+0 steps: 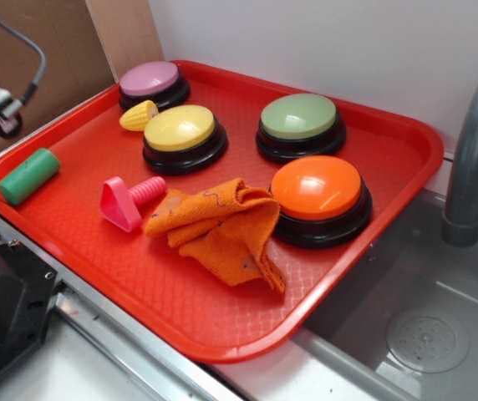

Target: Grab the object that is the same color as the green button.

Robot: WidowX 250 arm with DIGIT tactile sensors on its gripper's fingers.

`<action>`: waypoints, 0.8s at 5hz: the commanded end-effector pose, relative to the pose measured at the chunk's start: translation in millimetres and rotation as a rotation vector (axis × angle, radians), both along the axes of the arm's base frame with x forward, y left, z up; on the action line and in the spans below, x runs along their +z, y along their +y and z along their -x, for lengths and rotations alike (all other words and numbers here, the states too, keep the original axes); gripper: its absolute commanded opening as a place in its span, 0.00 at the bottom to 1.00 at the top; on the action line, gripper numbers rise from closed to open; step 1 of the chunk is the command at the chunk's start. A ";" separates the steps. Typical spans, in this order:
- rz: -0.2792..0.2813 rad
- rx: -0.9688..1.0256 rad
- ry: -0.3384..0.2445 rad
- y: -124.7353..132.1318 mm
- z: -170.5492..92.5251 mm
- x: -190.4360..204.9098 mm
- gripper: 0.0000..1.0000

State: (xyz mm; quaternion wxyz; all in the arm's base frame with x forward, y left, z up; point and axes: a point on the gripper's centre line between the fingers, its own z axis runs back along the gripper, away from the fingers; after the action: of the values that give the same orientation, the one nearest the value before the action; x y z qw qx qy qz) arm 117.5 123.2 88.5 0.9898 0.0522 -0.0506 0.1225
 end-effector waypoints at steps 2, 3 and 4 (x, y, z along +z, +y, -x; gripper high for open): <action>0.075 0.021 -0.025 24.8 -20.5 -60.1 1.00; 0.091 0.031 0.009 21.4 -24.0 -67.7 0.16; 0.079 0.025 0.014 19.3 -25.2 -63.6 0.00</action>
State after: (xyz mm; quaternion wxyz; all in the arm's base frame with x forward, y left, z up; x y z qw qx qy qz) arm 136.0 134.0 13.2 0.9901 -0.0037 -0.0147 0.1394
